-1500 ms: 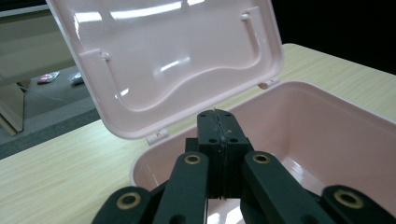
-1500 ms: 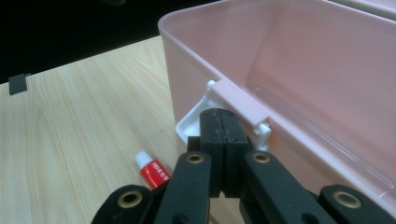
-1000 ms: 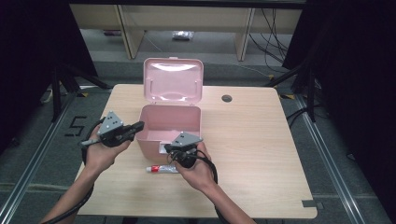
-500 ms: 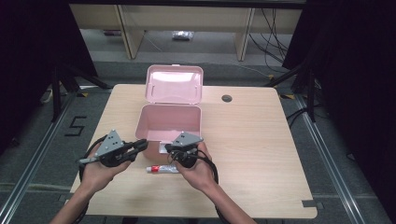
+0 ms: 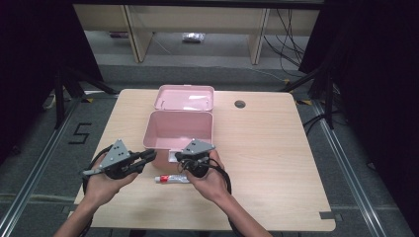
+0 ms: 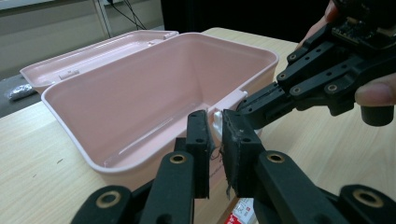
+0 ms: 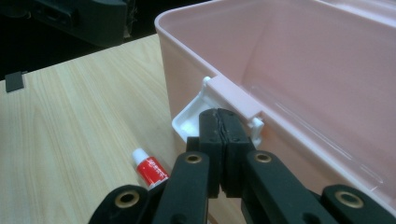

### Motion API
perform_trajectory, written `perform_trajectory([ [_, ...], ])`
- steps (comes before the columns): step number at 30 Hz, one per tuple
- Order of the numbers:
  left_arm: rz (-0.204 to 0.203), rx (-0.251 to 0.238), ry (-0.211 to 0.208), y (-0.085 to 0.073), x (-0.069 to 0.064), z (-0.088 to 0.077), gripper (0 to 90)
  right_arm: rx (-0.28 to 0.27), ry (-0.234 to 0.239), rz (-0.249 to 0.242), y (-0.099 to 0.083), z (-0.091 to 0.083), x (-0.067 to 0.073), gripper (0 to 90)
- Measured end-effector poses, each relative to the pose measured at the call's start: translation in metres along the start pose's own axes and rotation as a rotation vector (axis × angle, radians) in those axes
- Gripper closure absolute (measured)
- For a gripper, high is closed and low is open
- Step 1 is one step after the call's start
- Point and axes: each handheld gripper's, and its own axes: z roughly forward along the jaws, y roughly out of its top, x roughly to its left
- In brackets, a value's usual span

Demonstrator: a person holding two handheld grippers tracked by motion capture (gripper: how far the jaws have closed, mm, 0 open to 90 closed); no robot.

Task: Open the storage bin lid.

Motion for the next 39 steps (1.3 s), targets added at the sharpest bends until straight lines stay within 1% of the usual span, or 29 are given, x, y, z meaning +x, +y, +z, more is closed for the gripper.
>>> perform_trajectory([
  [4,-0.001,-0.010,-0.005,-0.003,0.001,-0.002,80.3,-0.002,-0.002,-0.008,0.000,0.000,-0.001,90.0],
  [5,0.001,0.000,-0.001,-0.003,0.000,-0.003,80.0,-0.002,0.011,0.005,0.000,0.001,0.000,90.0],
  [7,0.001,0.000,-0.005,-0.004,0.000,-0.005,79.3,-0.002,0.007,0.001,0.000,0.000,0.000,90.0],
  [8,0.005,0.005,-0.002,-0.004,-0.001,-0.006,78.9,-0.008,0.004,0.030,0.000,0.001,0.002,89.8],
  [9,0.003,-0.003,-0.006,-0.004,-0.001,-0.006,78.6,0.001,0.006,0.014,0.001,-0.001,0.000,89.5],
  [10,0.001,-0.012,-0.015,-0.004,-0.001,-0.005,78.5,-0.016,0.006,0.019,0.001,0.000,0.000,89.5],
  [11,0.008,-0.004,-0.013,-0.004,-0.001,-0.006,78.3,-0.007,0.008,0.023,0.001,-0.002,0.000,89.2],
  [12,0.008,0.002,-0.013,-0.004,-0.002,-0.006,78.3,-0.026,0.000,0.018,0.001,-0.001,0.000,88.8],
  [13,0.009,-0.006,-0.020,-0.004,-0.002,-0.006,78.4,-0.020,-0.001,0.015,0.002,-0.002,0.000,88.6],
  [16,0.006,-0.012,-0.029,-0.003,-0.003,-0.004,78.1,-0.028,0.004,0.031,0.003,-0.004,0.000,88.5],
  [17,0.010,-0.012,-0.031,-0.003,-0.003,-0.004,78.0,-0.042,-0.006,0.024,0.003,-0.004,0.000,88.4],
  [18,0.013,-0.009,-0.031,-0.003,-0.004,-0.004,77.9,-0.027,0.002,0.015,0.004,-0.006,-0.001,88.2],
  [19,0.014,-0.005,-0.028,-0.003,-0.004,-0.004,77.7,-0.034,0.004,0.010,0.005,-0.007,-0.002,87.7],
  [20,0.014,-0.002,-0.030,-0.003,-0.004,-0.004,77.6,-0.056,-0.015,0.001,0.004,-0.006,-0.002,87.5],
  [22,0.014,0.000,-0.032,-0.003,-0.005,-0.003,77.3,-0.034,-0.003,0.005,0.006,-0.009,-0.003,87.1],
  [23,0.018,0.002,-0.034,-0.004,-0.005,-0.003,77.1,-0.048,-0.004,0.020,0.006,-0.009,-0.002,86.7],
  [24,0.016,-0.006,-0.043,-0.004,-0.006,-0.002,76.7,-0.055,-0.012,0.015,0.007,-0.010,-0.003,86.1],
  [25,0.022,0.007,-0.043,-0.004,-0.006,-0.002,76.2,-0.050,-0.008,0.017,0.008,-0.012,-0.003,85.6],
  [26,0.023,0.012,-0.047,-0.005,-0.007,-0.002,75.5,-0.072,-0.022,0.018,0.008,-0.012,-0.003,85.0],
  [27,0.026,0.012,-0.059,-0.006,-0.007,-0.001,74.8,-0.055,-0.012,0.007,0.009,-0.015,-0.004,84.6],
  [28,0.030,0.023,-0.070,-0.007,-0.008,0.000,73.8,-0.069,-0.019,0.006,0.009,-0.016,-0.004,83.9],
  [29,0.031,0.035,-0.076,-0.008,-0.008,0.001,72.7,-0.053,-0.014,0.007,0.009,-0.020,-0.005,83.3],
  [30,0.034,0.049,-0.084,-0.009,-0.008,0.001,71.3,-0.065,-0.020,-0.004,0.009,-0.021,-0.006,82.9],
  [33,0.047,0.078,-0.100,-0.014,-0.008,0.005,69.3,-0.060,-0.024,-0.012,0.008,-0.028,-0.007,81.6],
  [35,0.055,0.105,-0.108,-0.015,-0.008,0.006,68.1,-0.038,-0.025,0.009,0.005,-0.035,-0.009,80.4],
  [36,0.060,0.115,-0.116,-0.016,-0.008,0.008,67.5,-0.032,-0.026,0.001,0.005,-0.038,-0.010,79.9],
  [37,0.063,0.128,-0.125,-0.016,-0.009,0.009,66.6,-0.038,-0.037,-0.030,0.003,-0.040,-0.013,79.3],
  [38,0.070,0.139,-0.133,-0.017,-0.009,0.011,65.9,-0.029,-0.030,-0.011,0.001,-0.042,-0.012,78.6],
  [39,0.076,0.150,-0.141,-0.017,-0.010,0.012,65.5,-0.020,-0.030,-0.020,0.000,-0.045,-0.014,78.2],
])
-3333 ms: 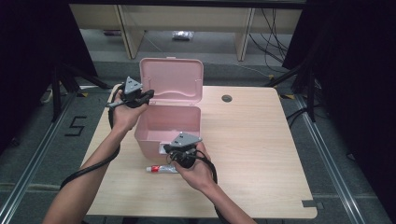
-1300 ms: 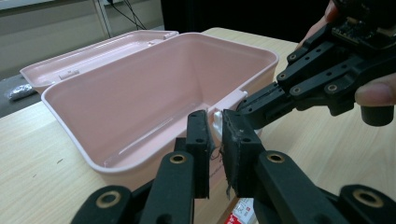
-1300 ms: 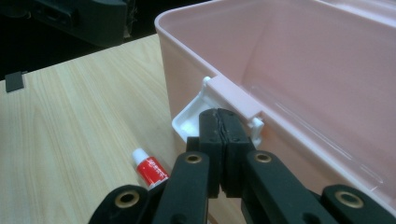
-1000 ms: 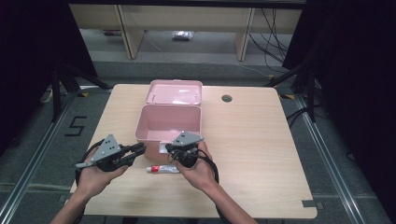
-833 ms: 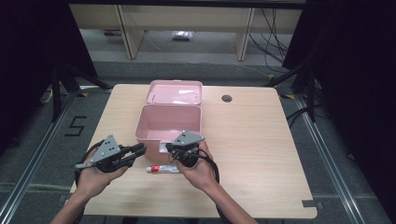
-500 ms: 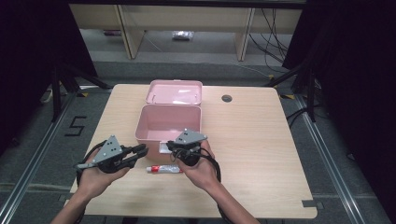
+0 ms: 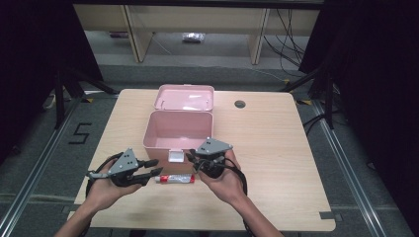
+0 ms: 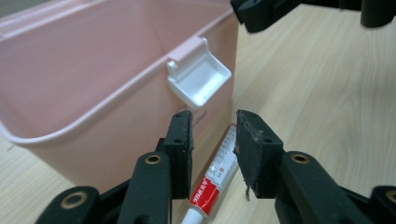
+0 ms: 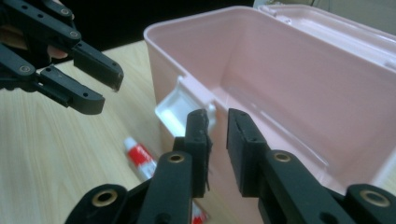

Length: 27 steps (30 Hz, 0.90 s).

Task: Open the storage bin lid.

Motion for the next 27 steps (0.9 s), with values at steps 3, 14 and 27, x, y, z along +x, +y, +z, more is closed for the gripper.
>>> perform_trajectory([
  [3,0.020,0.033,-0.038,0.001,-0.001,0.007,63.8,0.010,-0.013,0.017,-0.006,-0.008,-0.003,76.7],
  [14,0.098,0.166,-0.112,-0.008,0.001,0.041,60.5,0.031,-0.025,0.041,-0.021,-0.026,-0.014,74.5],
  [27,0.183,0.301,-0.146,-0.012,0.005,0.066,59.8,0.053,-0.024,0.055,-0.027,-0.028,-0.017,74.0],
])
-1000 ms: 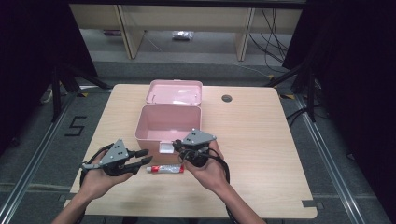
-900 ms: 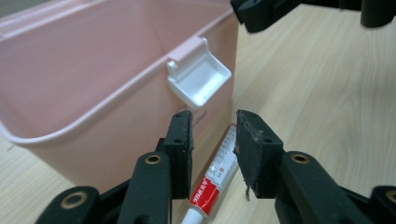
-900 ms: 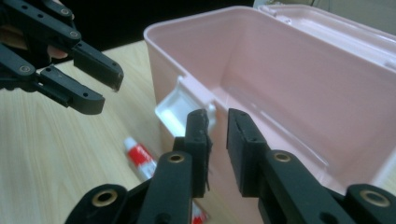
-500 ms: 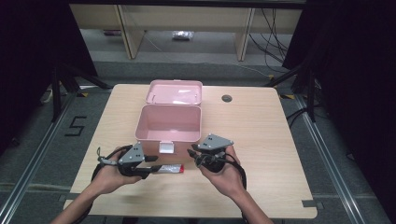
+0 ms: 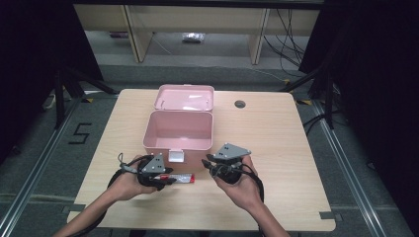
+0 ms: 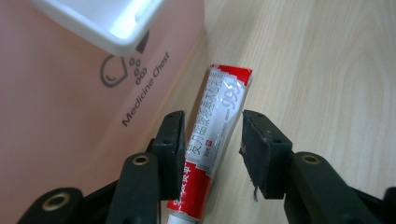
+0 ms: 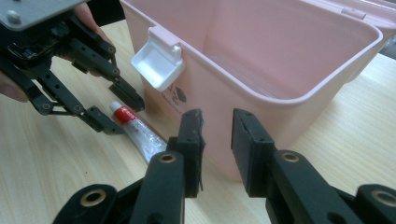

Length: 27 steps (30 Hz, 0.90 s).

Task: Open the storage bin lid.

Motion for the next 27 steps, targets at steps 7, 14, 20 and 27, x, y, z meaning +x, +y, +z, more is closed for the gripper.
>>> perform_trajectory([
  [7,0.034,0.063,-0.025,0.001,0.003,0.007,60.3,-0.002,-0.003,0.014,-0.003,-0.001,-0.003,74.0],
  [14,0.045,0.090,-0.039,0.003,0.007,0.013,61.0,0.001,0.004,0.029,-0.003,-0.003,-0.003,74.0],
  [20,0.034,0.101,-0.046,0.003,0.010,0.017,61.0,-0.004,-0.002,0.030,-0.004,-0.004,-0.005,74.0],
  [27,0.016,0.112,-0.057,0.002,0.010,0.020,60.9,0.001,0.009,0.038,-0.004,-0.004,-0.006,74.1],
])
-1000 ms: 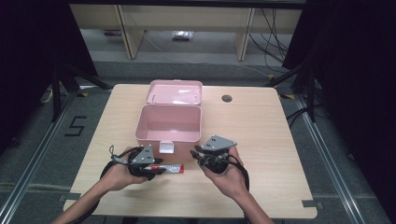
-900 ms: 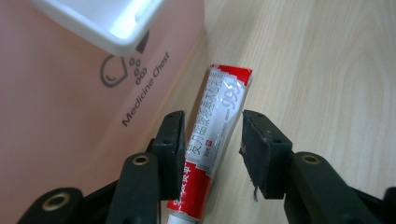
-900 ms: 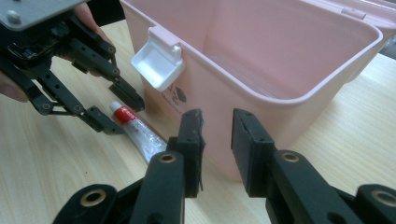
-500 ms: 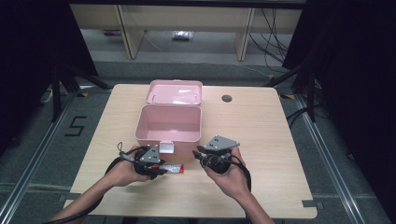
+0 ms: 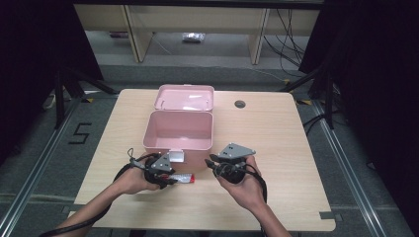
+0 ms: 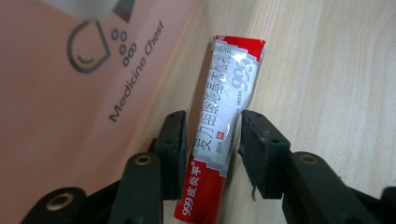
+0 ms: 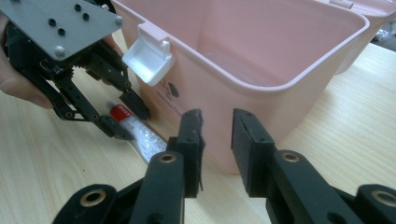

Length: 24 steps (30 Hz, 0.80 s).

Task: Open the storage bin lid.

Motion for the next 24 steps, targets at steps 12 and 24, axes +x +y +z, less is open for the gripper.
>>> perform_trajectory([
  [12,0.005,0.032,-0.046,0.0024,0.0031,0.0043,60.4,-0.015,-0.015,-0.006,-0.0001,-0.0013,-0.0012,74.1],
  [24,-0.043,0.053,-0.080,0.0035,0.0022,0.0038,68.6,-0.015,-0.013,0.000,-0.0001,-0.0008,-0.0011,74.0],
])
